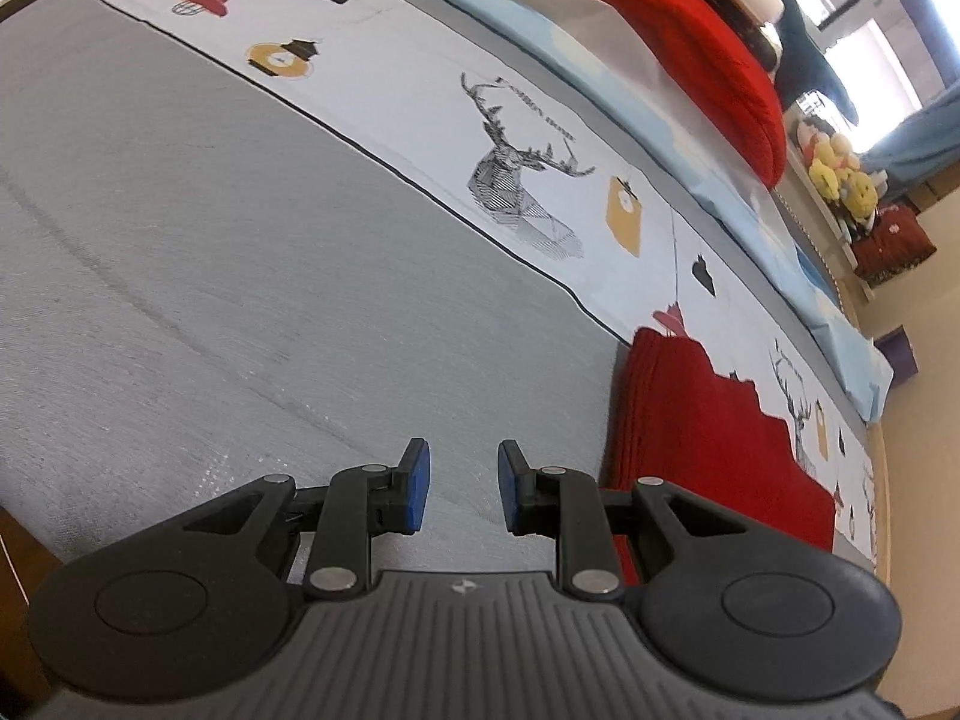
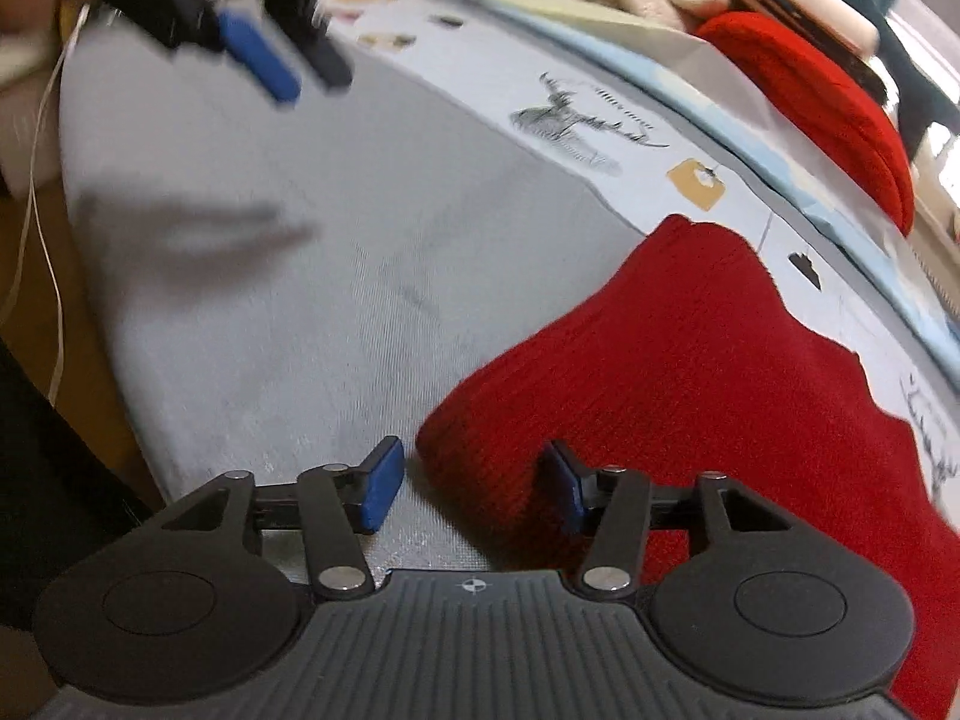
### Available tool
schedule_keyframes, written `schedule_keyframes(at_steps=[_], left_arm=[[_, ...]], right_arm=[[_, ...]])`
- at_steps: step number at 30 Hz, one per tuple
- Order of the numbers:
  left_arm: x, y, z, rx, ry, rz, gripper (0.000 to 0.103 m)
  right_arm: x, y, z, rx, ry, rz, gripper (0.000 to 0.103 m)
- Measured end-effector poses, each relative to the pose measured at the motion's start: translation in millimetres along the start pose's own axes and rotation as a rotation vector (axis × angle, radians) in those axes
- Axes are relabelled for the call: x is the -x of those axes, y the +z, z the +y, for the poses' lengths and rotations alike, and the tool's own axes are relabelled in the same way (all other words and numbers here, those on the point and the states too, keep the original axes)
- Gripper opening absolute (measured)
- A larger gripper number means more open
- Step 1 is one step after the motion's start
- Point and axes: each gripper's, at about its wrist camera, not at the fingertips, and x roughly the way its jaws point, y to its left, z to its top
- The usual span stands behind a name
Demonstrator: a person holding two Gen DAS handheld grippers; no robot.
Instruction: Fold small clothes
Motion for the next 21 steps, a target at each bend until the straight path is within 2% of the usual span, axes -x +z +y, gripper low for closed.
schedule_keyframes(at_steps=[4, 6, 7, 9, 12, 17, 18, 21], left_arm=[[1.5, 6.3, 6.5, 0.017, -0.009, -0.008, 0.026], [2.0, 8.1, 8.0, 0.018, -0.010, -0.012, 0.026], [2.3, 9.1, 9.1, 0.019, -0.009, -0.014, 0.026], [2.8, 9.8, 10.8, 0.023, -0.009, -0.015, 0.026], [3.3, 10.9, 13.3, 0.027, -0.007, -0.017, 0.026], [4.4, 11.6, 16.2, 0.027, 0.007, -0.017, 0.026], [4.0, 11.1, 16.1, 0.028, 0.011, -0.016, 0.026], [2.5, 8.6, 13.3, 0.021, 0.030, -0.009, 0.026]], right_arm=[[-6.0, -2.5, 13.2, 0.094, -0.061, -0.014, 0.058], [-8.8, -1.5, 14.3, 0.106, -0.090, -0.020, 0.048], [-10.4, -1.1, 14.1, 0.110, -0.097, -0.021, 0.046], [-10.5, 0.0, 14.8, 0.115, -0.099, -0.028, 0.031], [-6.9, 5.5, 16.0, 0.121, -0.114, -0.042, 0.021], [20.6, 27.9, 23.4, 0.101, -0.170, -0.106, 0.018], [27.5, 33.1, 23.5, 0.085, -0.166, -0.122, 0.018], [46.8, 42.9, 21.2, 0.015, -0.083, -0.161, 0.018]])
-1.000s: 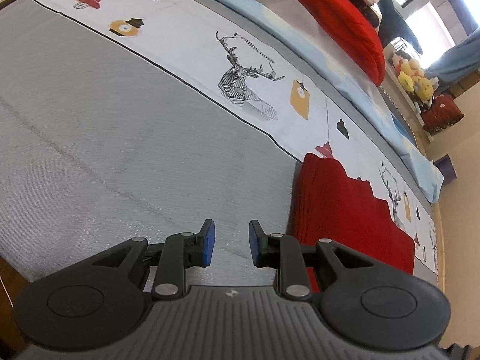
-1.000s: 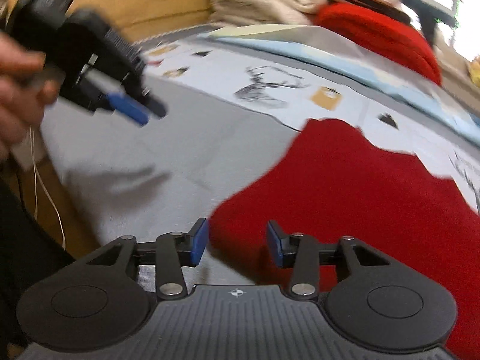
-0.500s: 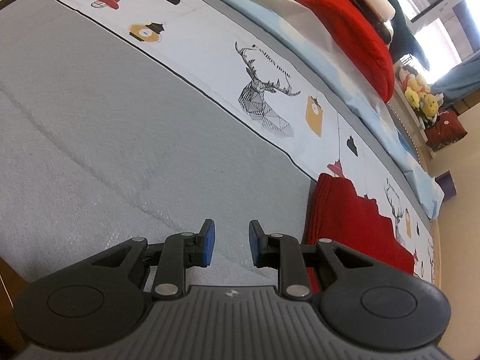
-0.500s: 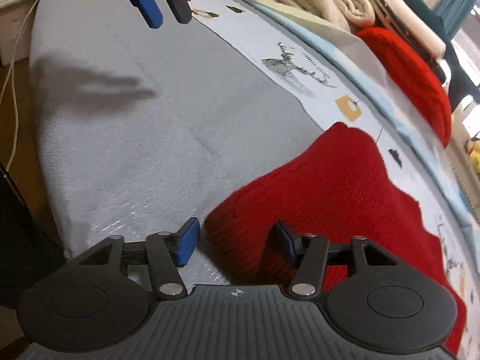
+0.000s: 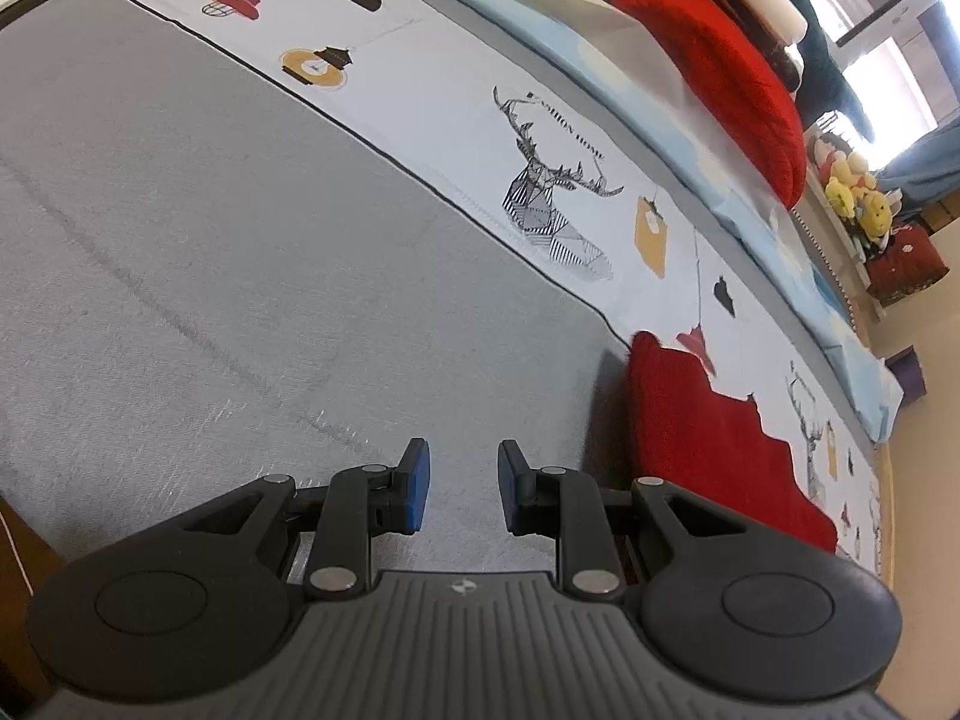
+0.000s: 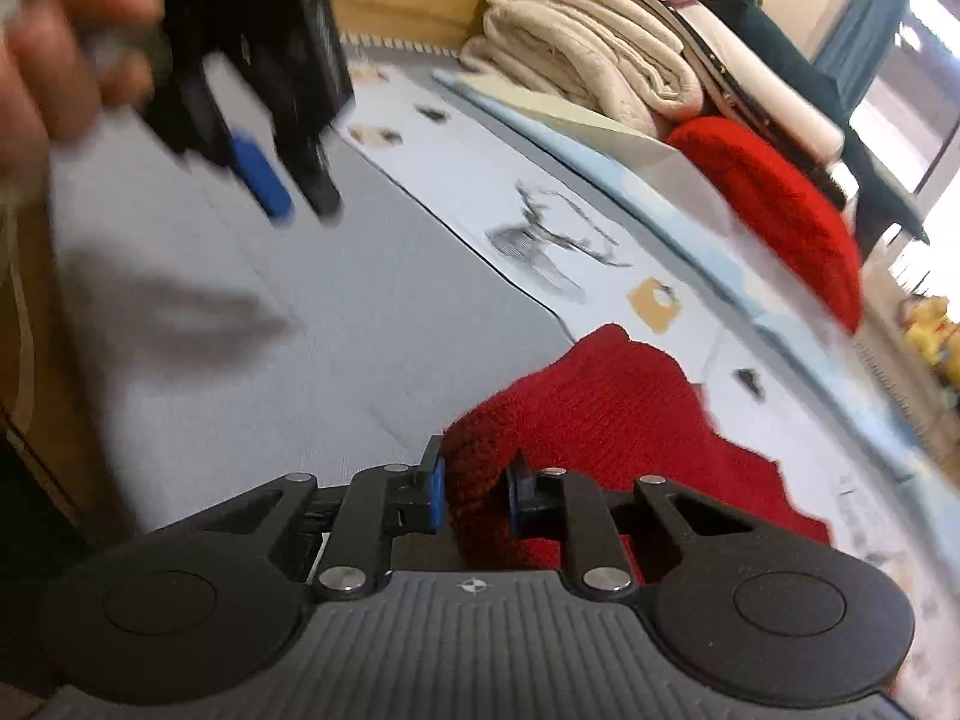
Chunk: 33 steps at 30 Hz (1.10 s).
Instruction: Fold small clothes
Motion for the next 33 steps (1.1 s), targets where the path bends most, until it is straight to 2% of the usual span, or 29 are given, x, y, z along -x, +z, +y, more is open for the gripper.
schedule_keyframes(at_steps=[3, 7, 11, 14, 17, 22, 24, 26, 28, 29, 30, 31, 33], left_arm=[[-0.6, -3.7, -6.4, -0.015, 0.012, 0.000, 0.026], [-0.3, -8.6, -17.2, -0.016, 0.017, -0.003, 0.026], [-4.3, -15.8, -34.4, -0.044, 0.015, 0.004, 0.026], [-10.7, -20.9, -50.6, -0.080, 0.015, 0.013, 0.026], [-20.7, -26.0, -69.2, -0.119, 0.015, 0.029, 0.026], [-39.5, -35.4, -103.0, -0.198, 0.018, 0.059, 0.026], [-46.1, -39.5, -118.3, -0.239, 0.015, 0.065, 0.026], [-55.1, -44.9, -134.2, -0.278, 0.023, 0.078, 0.026], [-63.4, -49.5, -147.0, -0.300, 0.027, 0.092, 0.026], [-66.7, -51.6, -153.0, -0.310, 0.025, 0.098, 0.026], [-70.0, -55.2, -160.7, -0.325, 0.021, 0.103, 0.027], [-73.1, -57.9, -167.5, -0.339, 0.020, 0.106, 0.028], [-77.5, -64.9, -181.5, -0.377, 0.018, 0.108, 0.029]], right_arm=[[6.0, 0.2, -4.3, -0.120, 0.114, 0.028, 0.018], [18.4, 0.9, -21.5, -0.229, 0.134, 0.015, 0.018], [47.8, 6.3, -86.3, -0.467, 0.122, -0.055, 0.018], [76.5, -11.0, -147.8, -0.679, 0.080, -0.101, 0.018], [109.1, -52.3, -205.5, -0.879, 0.002, -0.147, 0.018], [162.8, -160.1, -274.2, -1.138, -0.220, -0.188, 0.017], [170.0, -215.4, -288.1, -1.265, -0.306, -0.116, 0.017], [166.9, -272.8, -296.9, -1.377, -0.369, 0.027, 0.018], [163.5, -320.0, -302.5, -1.511, -0.394, 0.153, 0.025], [165.9, -336.0, -304.2, -1.598, -0.379, 0.167, 0.032], [170.1, -344.7, -305.6, -1.659, -0.360, 0.138, 0.038], [178.7, -345.4, -308.6, -1.659, -0.360, 0.103, 0.038], [191.2, -330.8, -314.1, -1.553, -0.408, 0.063, 0.038]])
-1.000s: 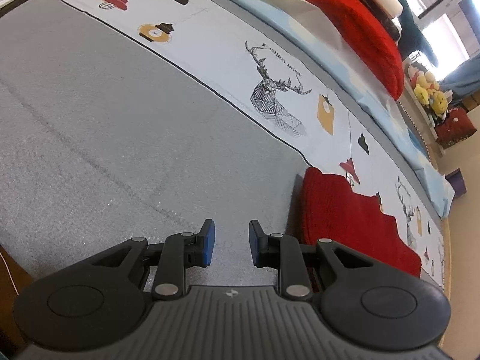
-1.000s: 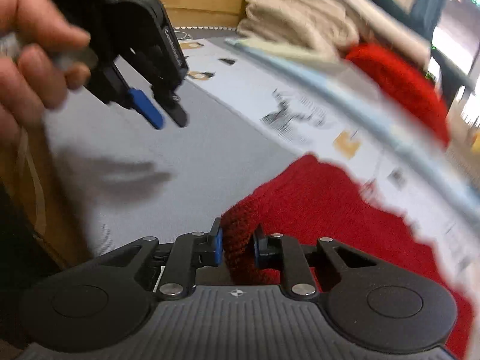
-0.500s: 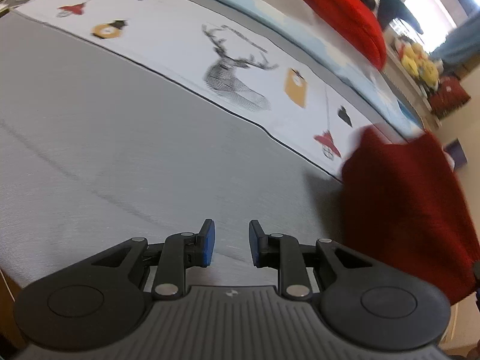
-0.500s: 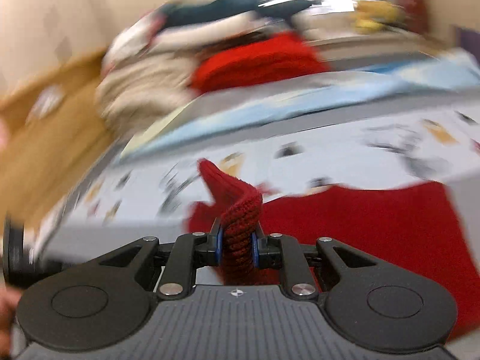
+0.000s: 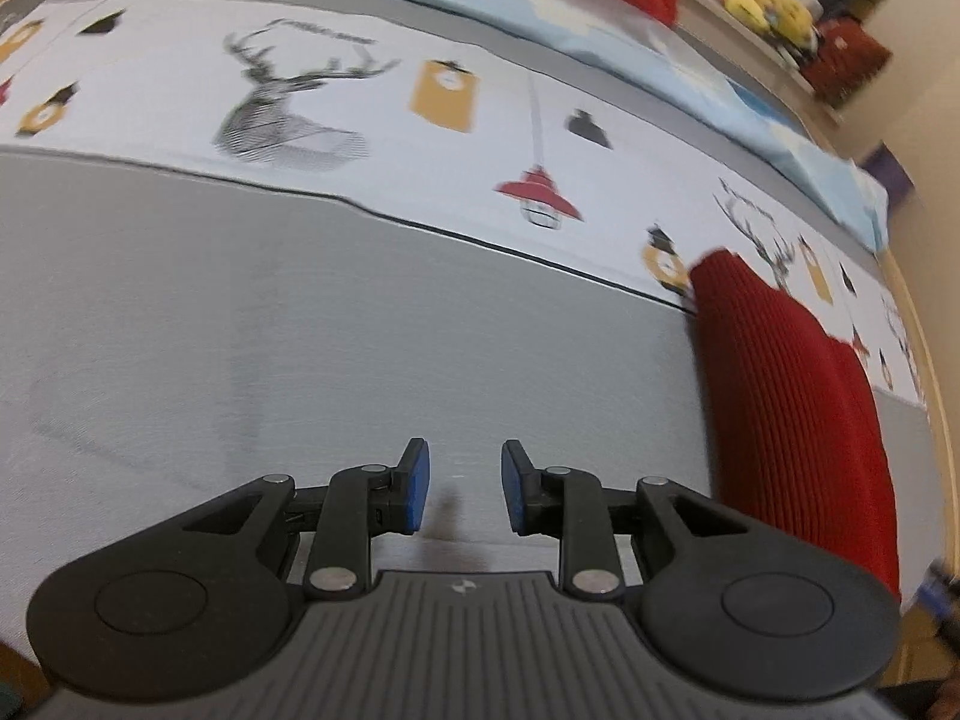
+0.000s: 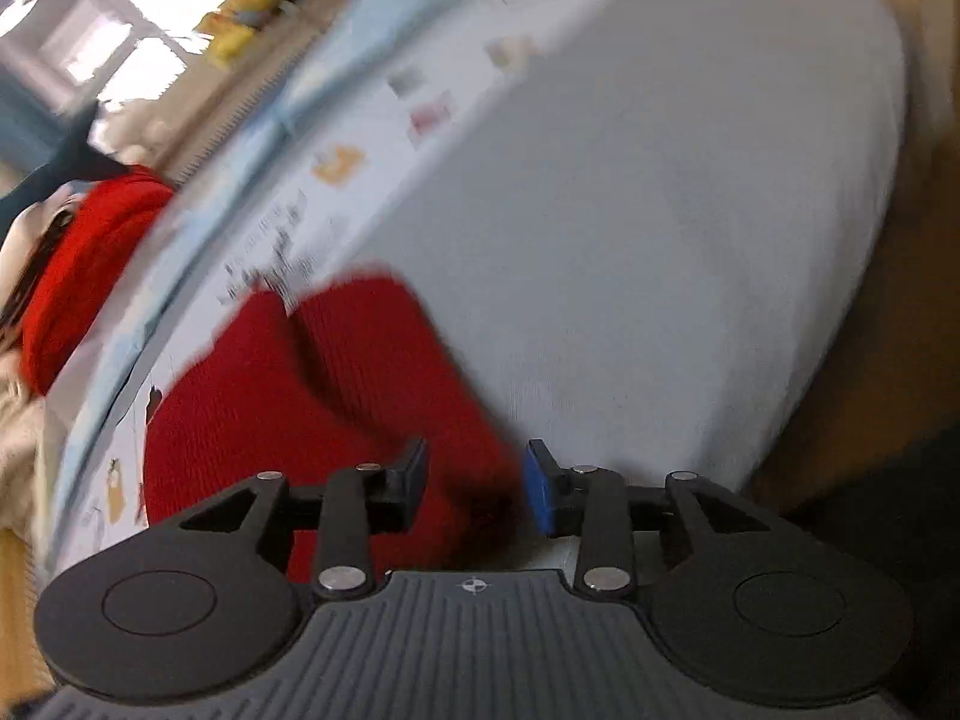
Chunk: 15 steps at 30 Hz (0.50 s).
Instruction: Fold small clothes
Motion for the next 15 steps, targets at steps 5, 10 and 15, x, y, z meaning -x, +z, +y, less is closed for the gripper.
schedule_keyframes(at_steps=[5, 10, 15], left_arm=[[-10.9, -4.9, -29.1, -0.073, 0.003, 0.012, 0.029], [-15.7, -11.7, -50.5, -0.134, 0.025, 0.001, 0.029], [-18.4, -19.7, -67.6, -0.172, 0.040, -0.010, 0.029]], right_arm=[[-2.3, 38.3, 29.6, 0.151, 0.160, 0.030, 0.040], [-48.6, 78.1, 76.2, 0.455, 0.244, 0.137, 0.050], [-102.1, 92.9, 103.8, 0.469, 0.259, 0.195, 0.057]])
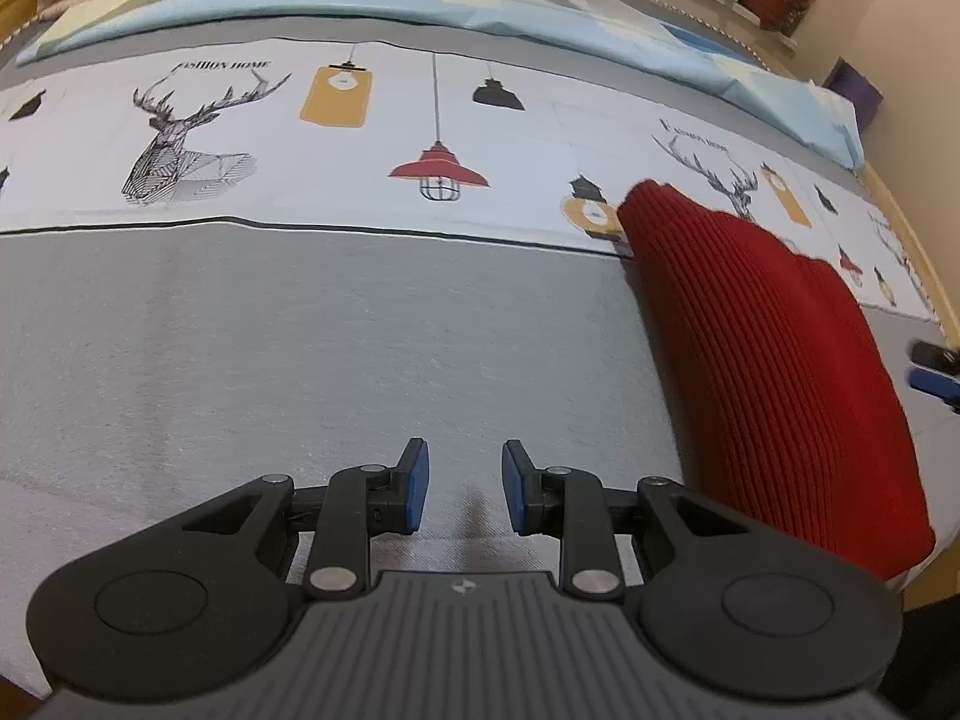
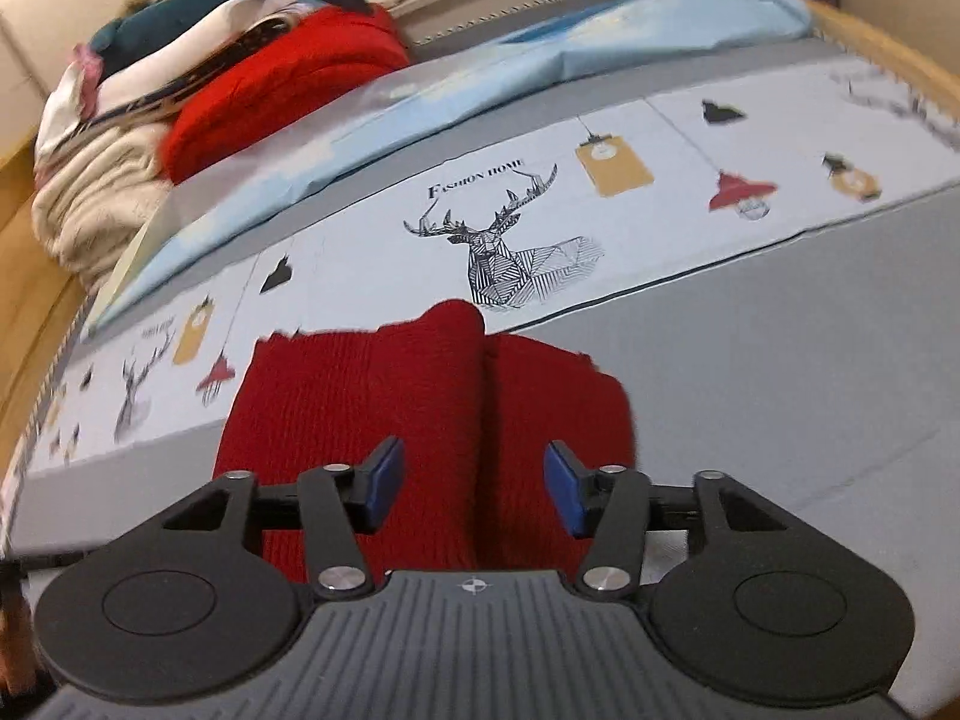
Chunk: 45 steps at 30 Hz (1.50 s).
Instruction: Fold small clothes
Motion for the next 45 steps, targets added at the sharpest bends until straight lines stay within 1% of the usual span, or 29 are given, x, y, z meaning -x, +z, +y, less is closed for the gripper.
schedule_keyframes(at_steps=[2, 4, 6, 8, 10, 11, 12, 14, 16, 17, 18, 19, 20, 22, 23, 24, 25, 28, 30, 31, 32, 33, 34, 36, 37, 39, 41, 43, 45], left_arm=[[-1.6, -3.2, -7.4, -0.020, 0.014, 0.000, 0.029], [-4.2, -5.2, -12.1, -0.022, 0.017, 0.003, 0.029], [-6.7, -6.2, -15.1, -0.027, 0.022, 0.007, 0.029], [-9.6, -6.5, -18.7, -0.046, 0.037, 0.007, 0.029], [-11.8, -6.7, -20.3, -0.055, 0.051, 0.006, 0.029], [-12.5, -7.3, -20.6, -0.056, 0.055, 0.006, 0.029], [-13.2, -7.8, -20.9, -0.051, 0.059, 0.005, 0.029], [-13.4, -9.2, -21.6, -0.044, 0.056, 0.002, 0.029], [-12.6, -10.7, -24.4, -0.043, 0.043, -0.009, 0.029], [-11.2, -10.8, -26.9, -0.045, 0.026, -0.023, 0.029], [-8.5, -10.3, -30.7, -0.049, -0.001, -0.046, 0.029], [-4.1, -10.1, -36.9, -0.063, -0.038, -0.077, 0.029], [-0.1, -10.2, -43.3, -0.083, -0.075, -0.103, 0.029], [8.9, -12.2, -61.0, -0.141, -0.180, -0.149, 0.030], [11.7, -13.8, -68.9, -0.164, -0.223, -0.162, 0.033], [14.5, -16.2, -77.6, -0.192, -0.271, -0.173, 0.039], [16.5, -18.9, -86.3, -0.219, -0.325, -0.178, 0.041], [18.7, -28.1, -110.0, -0.298, -0.456, -0.174, 0.041], [15.2, -34.8, -124.2, -0.361, -0.504, -0.155, 0.041], [10.9, -38.6, -130.3, -0.391, -0.512, -0.131, 0.040], [3.4, -44.5, -136.8, -0.424, -0.500, -0.092, 0.039], [-10.7, -51.3, -144.9, -0.477, -0.459, -0.014, 0.038], [-22.7, -58.3, -150.1, -0.528, -0.412, 0.037, 0.038], [-36.7, -70.3, -159.0, -0.626, -0.340, 0.087, 0.038], [-37.3, -70.4, -160.7, -0.636, -0.342, 0.087, 0.038], [-36.6, -61.3, -156.9, -0.598, -0.375, 0.103, 0.039], [-32.6, -49.7, -147.2, -0.530, -0.422, 0.108, 0.041], [-27.2, -33.1, -135.1, -0.434, -0.451, 0.061, 0.046], [-24.6, -17.1, -121.7, -0.317, -0.481, 0.019, 0.063]], right_arm=[[-19.5, -5.7, -7.0, -0.074, 0.038, 0.010, 0.057], [-38.9, -11.2, -12.0, -0.145, 0.040, 0.088, 0.057], [-43.4, -11.8, -3.6, -0.131, 0.063, 0.089, 0.056], [-47.7, -11.5, 9.2, -0.060, 0.073, 0.110, 0.057], [-50.2, -14.0, 15.4, -0.014, 0.040, 0.118, 0.041], [-50.7, -13.5, 14.3, -0.012, 0.031, 0.116, 0.029], [-49.0, -11.7, 11.0, -0.029, 0.039, 0.103, 0.023], [-36.4, -7.0, 6.3, -0.054, 0.069, 0.044, 0.020], [-13.5, -4.6, 12.3, 0.007, 0.082, -0.053, 0.019], [-0.6, -4.5, 15.6, 0.035, 0.099, -0.104, 0.019], [4.7, -4.8, 16.3, 0.042, 0.101, -0.123, 0.019], [6.3, -5.7, 14.1, 0.043, 0.085, -0.120, 0.019], [0.7, -7.3, 10.4, 0.040, 0.047, -0.083, 0.020], [-21.6, -14.0, 1.3, 0.029, -0.023, 0.058, 0.023], [-33.9, -19.7, -4.1, 0.021, -0.046, 0.138, 0.029], [-35.7, -21.0, -6.0, 0.008, -0.049, 0.143, 0.032], [-32.4, -19.1, -6.0, 0.001, -0.046, 0.122, 0.032], [-20.1, -17.7, 0.5, 0.050, -0.049, 0.071, 0.034], [-11.8, -18.2, 0.9, 0.050, -0.028, 0.054, 0.037], [-9.0, -19.0, -0.2, 0.044, -0.008, 0.057, 0.039], [-8.8, -18.4, -1.8, 0.039, -0.002, 0.062, 0.044], [-11.1, -18.2, -2.4, 0.038, -0.009, 0.072, 0.044], [-13.1, -18.1, -3.5, 0.042, -0.021, 0.082, 0.044], [-15.5, -20.1, -7.9, 0.043, -0.041, 0.100, 0.052], [-15.8, -21.3, -10.5, 0.031, -0.042, 0.102, 0.053], [-16.0, -21.1, -15.4, -0.001, -0.039, 0.101, 0.062], [-16.8, -19.2, -21.4, -0.044, -0.053, 0.097, 0.066], [-19.3, -15.9, -29.1, -0.092, -0.063, 0.093, 0.067], [-23.2, -12.7, -39.7, -0.150, -0.073, 0.096, 0.067]])
